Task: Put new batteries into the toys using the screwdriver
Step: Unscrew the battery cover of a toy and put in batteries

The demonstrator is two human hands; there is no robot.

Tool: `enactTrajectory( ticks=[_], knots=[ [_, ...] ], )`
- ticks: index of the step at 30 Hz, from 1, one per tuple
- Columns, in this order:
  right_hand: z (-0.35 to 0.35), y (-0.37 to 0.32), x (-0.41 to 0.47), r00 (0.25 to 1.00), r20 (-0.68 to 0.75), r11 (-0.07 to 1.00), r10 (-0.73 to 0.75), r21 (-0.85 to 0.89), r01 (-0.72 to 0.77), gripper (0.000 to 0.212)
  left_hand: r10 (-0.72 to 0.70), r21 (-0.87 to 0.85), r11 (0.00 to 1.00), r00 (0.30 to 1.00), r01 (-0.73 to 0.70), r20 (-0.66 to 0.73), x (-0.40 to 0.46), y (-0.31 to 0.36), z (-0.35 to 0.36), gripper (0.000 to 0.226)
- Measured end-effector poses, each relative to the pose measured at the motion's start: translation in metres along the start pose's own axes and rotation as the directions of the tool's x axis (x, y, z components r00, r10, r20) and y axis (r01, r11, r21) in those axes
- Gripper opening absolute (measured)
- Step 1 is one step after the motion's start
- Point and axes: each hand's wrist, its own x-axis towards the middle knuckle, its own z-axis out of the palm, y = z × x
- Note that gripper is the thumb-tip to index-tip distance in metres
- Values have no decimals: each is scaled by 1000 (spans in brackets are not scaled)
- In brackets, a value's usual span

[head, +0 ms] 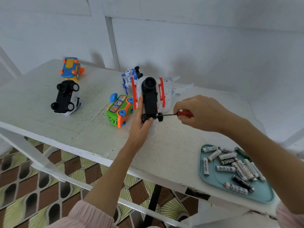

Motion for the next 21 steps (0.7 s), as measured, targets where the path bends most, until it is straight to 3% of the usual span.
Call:
enactTrajectory(
  ticks=[7,14,21],
  knots=[
    [19,4,-1,1000,-1,991,23,131,-22,11,-6,-14,1000,1000,6,9,2,-4,0,71],
    [58,-2,-11,982,-191,997,12,74,3,18,-60,-50,997,997,57,-57,4,-3,0,66],
    [89,-13,-21,948,-317,998,23,56,-6,28,-24,-23,999,995,22,-101,2,-4,-2,68]
  ],
)
